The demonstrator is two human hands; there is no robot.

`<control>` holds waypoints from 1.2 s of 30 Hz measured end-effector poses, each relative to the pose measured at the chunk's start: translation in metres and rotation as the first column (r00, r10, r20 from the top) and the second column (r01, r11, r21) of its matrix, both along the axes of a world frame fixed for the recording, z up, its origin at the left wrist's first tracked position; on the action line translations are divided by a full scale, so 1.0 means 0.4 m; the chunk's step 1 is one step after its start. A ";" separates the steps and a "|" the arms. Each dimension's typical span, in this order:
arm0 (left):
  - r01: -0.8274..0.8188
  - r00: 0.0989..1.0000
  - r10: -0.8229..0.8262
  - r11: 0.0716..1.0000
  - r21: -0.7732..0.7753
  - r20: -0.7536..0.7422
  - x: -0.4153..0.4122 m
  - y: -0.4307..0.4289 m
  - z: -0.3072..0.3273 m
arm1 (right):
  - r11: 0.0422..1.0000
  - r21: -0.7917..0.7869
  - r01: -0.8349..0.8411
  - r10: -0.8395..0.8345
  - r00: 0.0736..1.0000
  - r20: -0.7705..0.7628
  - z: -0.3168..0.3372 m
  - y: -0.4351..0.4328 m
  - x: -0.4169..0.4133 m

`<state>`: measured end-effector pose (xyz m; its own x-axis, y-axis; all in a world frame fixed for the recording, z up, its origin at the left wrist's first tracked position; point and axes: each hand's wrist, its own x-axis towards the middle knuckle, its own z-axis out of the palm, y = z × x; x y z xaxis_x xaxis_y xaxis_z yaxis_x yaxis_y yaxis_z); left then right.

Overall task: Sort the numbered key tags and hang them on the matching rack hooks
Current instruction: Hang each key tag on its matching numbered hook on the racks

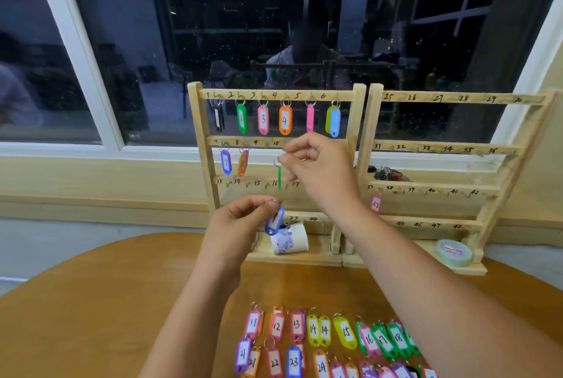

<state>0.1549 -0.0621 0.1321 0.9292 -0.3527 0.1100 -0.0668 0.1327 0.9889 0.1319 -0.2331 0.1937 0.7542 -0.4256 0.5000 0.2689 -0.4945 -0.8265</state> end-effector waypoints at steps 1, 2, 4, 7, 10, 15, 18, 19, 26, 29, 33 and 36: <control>-0.006 1.000 0.006 1.000 0.001 0.003 0.003 0.002 0.000 | 1.000 -0.013 0.009 -0.009 1.000 0.008 0.008 0.010 0.011; -0.010 1.000 0.010 1.000 0.005 0.008 0.005 0.004 -0.001 | 1.000 -0.021 0.019 -0.018 1.000 0.018 0.014 0.018 0.020; -0.009 1.000 0.009 1.000 0.005 0.022 0.010 0.006 -0.005 | 0.999 -0.020 0.037 -0.036 0.998 0.045 0.024 0.031 0.037; -0.003 0.999 0.003 1.000 -0.004 0.041 0.013 0.010 -0.007 | 0.997 -0.026 0.068 -0.065 0.995 0.080 0.032 0.040 0.059; -0.006 0.998 0.007 1.000 -0.013 0.060 0.014 0.011 -0.005 | 0.988 -0.104 0.116 -0.109 0.991 0.075 0.029 0.039 0.080; -0.022 0.998 0.025 0.999 -0.041 0.063 0.010 0.011 -0.004 | 0.951 -0.238 0.195 -0.182 0.980 0.078 0.029 0.038 0.105; -0.034 0.998 0.036 0.999 -0.042 0.060 0.003 0.010 0.002 | 0.911 -0.356 0.207 -0.200 0.978 0.056 0.026 0.034 0.098; -0.040 0.997 0.042 0.999 -0.037 0.062 0.001 0.009 0.005 | 0.905 -0.374 0.202 -0.194 0.979 0.057 0.024 0.032 0.089; -0.139 0.975 0.132 0.990 0.030 0.181 0.022 -0.012 0.010 | 0.926 -0.350 0.140 -0.122 0.990 0.074 -0.023 -0.013 -0.032; -0.184 0.950 0.154 0.979 0.088 0.272 0.053 -0.025 0.031 | 0.947 -0.305 0.102 -0.078 0.993 0.087 -0.065 -0.048 -0.094; -0.301 0.894 0.244 0.949 0.099 0.375 0.100 -0.042 0.087 | 0.957 -0.279 0.076 -0.072 0.997 0.024 -0.125 -0.090 -0.170; -0.363 0.851 0.290 0.927 0.091 0.438 0.122 -0.051 0.119 | 0.972 -0.227 0.069 -0.078 0.996 -0.033 -0.166 -0.113 -0.218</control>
<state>0.2037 -0.0824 0.1797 0.8767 -0.0835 0.4738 -0.4810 -0.1302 0.8670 0.0445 -0.2783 0.1273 0.7471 -0.3606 0.5584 0.1930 -0.6862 -0.7013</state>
